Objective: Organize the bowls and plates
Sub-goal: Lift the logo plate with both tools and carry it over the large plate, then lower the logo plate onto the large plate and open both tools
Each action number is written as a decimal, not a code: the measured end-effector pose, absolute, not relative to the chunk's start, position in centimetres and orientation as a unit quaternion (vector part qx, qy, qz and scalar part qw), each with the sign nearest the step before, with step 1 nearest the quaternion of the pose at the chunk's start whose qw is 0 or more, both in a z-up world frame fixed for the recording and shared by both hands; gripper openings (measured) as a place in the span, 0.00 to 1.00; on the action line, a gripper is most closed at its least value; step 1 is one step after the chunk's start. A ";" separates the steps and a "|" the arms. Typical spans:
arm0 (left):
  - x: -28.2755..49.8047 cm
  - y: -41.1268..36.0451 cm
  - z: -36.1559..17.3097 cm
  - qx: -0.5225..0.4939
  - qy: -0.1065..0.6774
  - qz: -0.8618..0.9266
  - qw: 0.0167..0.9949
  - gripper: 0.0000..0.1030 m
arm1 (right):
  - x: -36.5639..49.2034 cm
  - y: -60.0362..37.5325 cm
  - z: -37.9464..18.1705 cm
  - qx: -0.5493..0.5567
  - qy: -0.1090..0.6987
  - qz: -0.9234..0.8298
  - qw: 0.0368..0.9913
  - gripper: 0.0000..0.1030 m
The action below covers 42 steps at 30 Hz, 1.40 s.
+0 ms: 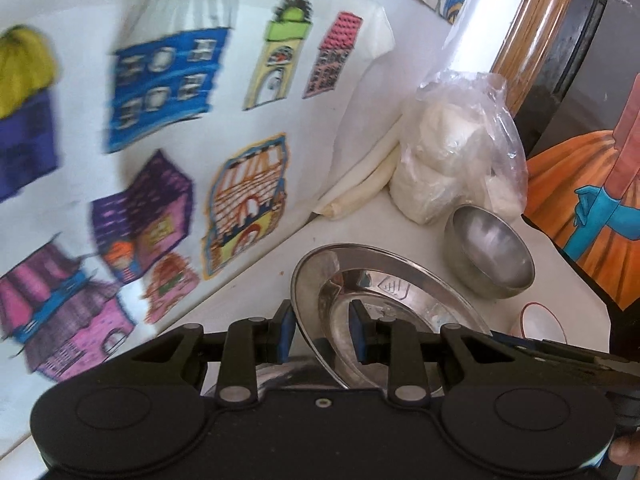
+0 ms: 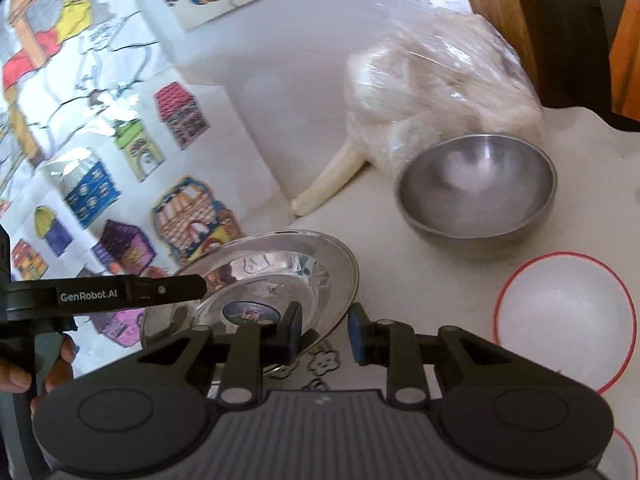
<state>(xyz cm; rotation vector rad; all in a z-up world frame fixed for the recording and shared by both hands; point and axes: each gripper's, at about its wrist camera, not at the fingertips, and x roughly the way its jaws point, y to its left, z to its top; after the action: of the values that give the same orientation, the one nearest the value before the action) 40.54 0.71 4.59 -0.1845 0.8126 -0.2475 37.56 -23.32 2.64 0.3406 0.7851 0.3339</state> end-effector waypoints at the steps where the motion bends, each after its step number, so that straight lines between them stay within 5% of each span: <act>1: 40.1 1.1 4.7 -0.091 0.392 -0.119 0.908 0.29 | 37.4 -23.1 2.9 0.162 0.379 0.164 0.896 0.27; 42: 30.5 5.7 1.9 -0.090 0.357 -0.053 0.928 0.30 | 30.8 -15.5 3.8 0.061 0.377 0.200 0.902 0.27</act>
<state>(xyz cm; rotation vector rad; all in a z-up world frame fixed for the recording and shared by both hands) 30.54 5.68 1.93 -0.1851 0.7324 -0.1090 30.82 -15.49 3.75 0.1258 0.7797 0.4143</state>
